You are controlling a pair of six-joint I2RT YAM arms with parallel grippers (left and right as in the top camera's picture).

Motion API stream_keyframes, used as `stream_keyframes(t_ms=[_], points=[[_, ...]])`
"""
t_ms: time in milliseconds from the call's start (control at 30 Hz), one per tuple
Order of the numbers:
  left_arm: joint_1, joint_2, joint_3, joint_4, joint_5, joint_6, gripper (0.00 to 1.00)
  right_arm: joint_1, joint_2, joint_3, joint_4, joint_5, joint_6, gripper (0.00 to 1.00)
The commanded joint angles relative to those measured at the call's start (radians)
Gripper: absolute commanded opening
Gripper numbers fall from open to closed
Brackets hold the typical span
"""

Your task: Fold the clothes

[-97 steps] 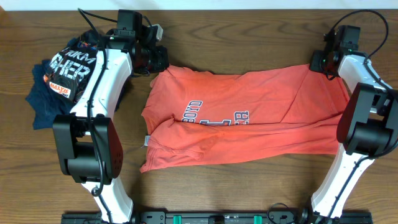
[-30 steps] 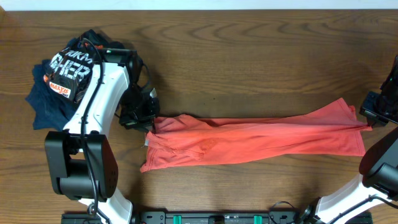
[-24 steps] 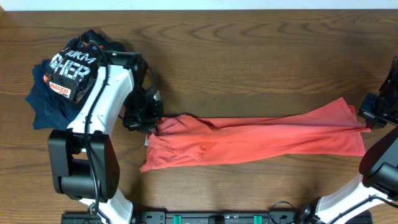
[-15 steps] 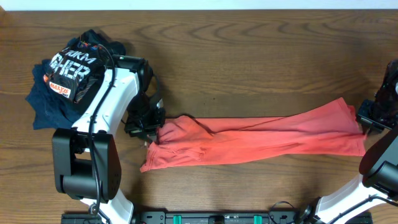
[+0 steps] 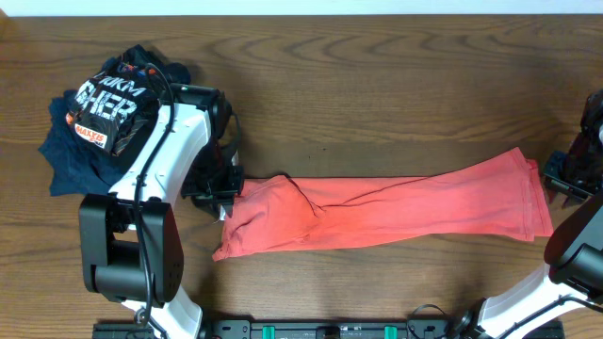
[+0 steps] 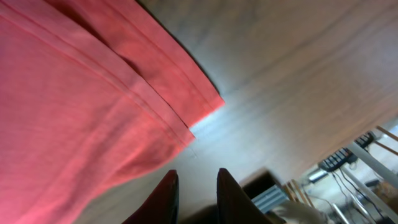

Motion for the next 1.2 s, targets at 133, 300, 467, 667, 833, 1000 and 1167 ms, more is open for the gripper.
stream_keyframes(t_ms=[133,300,467,667,833,1000,1167], points=[[-0.026,-0.014,0.019,0.135,0.118,-0.012,0.25,-0.021,-0.021,-0.008,0.023,-0.123,-0.103,0.25],[-0.092,-0.014,0.005,0.234,0.121,-0.033,0.28,-0.022,-0.021,-0.010,0.035,-0.142,-0.103,0.27],[-0.158,-0.012,-0.040,0.389,0.113,-0.185,0.41,-0.021,-0.021,-0.015,0.037,-0.145,-0.102,0.27],[-0.198,-0.002,-0.072,0.523,0.023,-0.325,0.43,-0.022,-0.021,-0.015,0.034,-0.156,-0.102,0.28],[-0.201,0.022,-0.072,0.568,-0.044,-0.335,0.43,-0.022,-0.021,-0.015,0.037,-0.163,-0.102,0.28],[-0.207,0.069,-0.072,0.577,-0.044,-0.335,0.44,-0.022,-0.021,-0.015,0.038,-0.163,-0.102,0.28],[-0.220,0.093,-0.072,0.605,-0.037,-0.335,0.44,-0.022,-0.021,-0.015,0.038,-0.163,-0.102,0.28]])
